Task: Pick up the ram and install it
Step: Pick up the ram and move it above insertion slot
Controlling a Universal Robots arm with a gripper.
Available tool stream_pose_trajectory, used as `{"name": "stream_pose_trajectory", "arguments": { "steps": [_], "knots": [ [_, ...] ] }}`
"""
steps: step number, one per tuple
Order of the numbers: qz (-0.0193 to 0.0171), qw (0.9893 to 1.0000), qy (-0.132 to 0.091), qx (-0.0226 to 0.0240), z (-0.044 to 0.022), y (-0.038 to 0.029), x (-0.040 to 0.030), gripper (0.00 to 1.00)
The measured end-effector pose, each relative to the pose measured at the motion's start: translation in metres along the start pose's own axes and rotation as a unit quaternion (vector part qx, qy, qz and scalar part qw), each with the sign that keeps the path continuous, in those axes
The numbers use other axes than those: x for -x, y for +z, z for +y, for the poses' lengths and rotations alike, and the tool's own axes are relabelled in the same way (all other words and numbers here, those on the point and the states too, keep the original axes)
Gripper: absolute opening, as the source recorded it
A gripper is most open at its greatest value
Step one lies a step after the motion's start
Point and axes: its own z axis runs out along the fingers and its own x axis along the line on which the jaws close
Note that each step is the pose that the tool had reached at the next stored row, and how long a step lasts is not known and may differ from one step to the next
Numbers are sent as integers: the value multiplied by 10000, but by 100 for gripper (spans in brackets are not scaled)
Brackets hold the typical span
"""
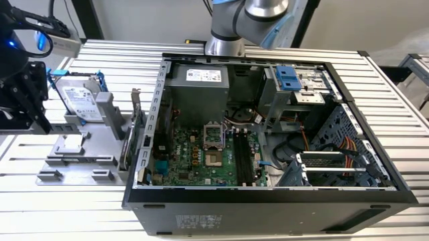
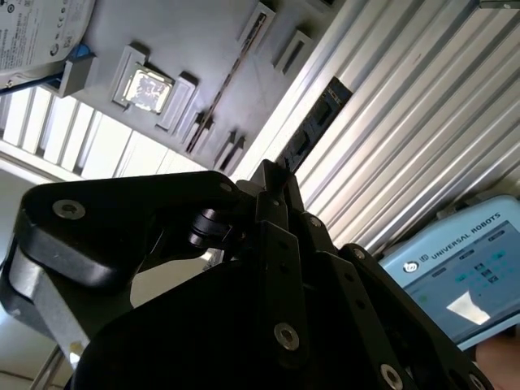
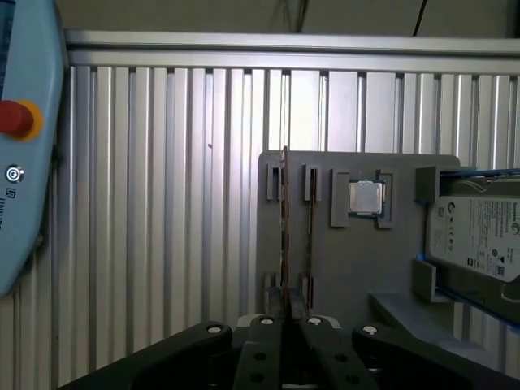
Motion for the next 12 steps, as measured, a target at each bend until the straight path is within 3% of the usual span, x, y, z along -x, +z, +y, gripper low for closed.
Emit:
{"name": "stream_pose_trajectory", "arguments": {
  "steps": [12],
  "knots": [
    [0, 10000, 0, 0, 1, -25, 0, 0]
  ]
}}
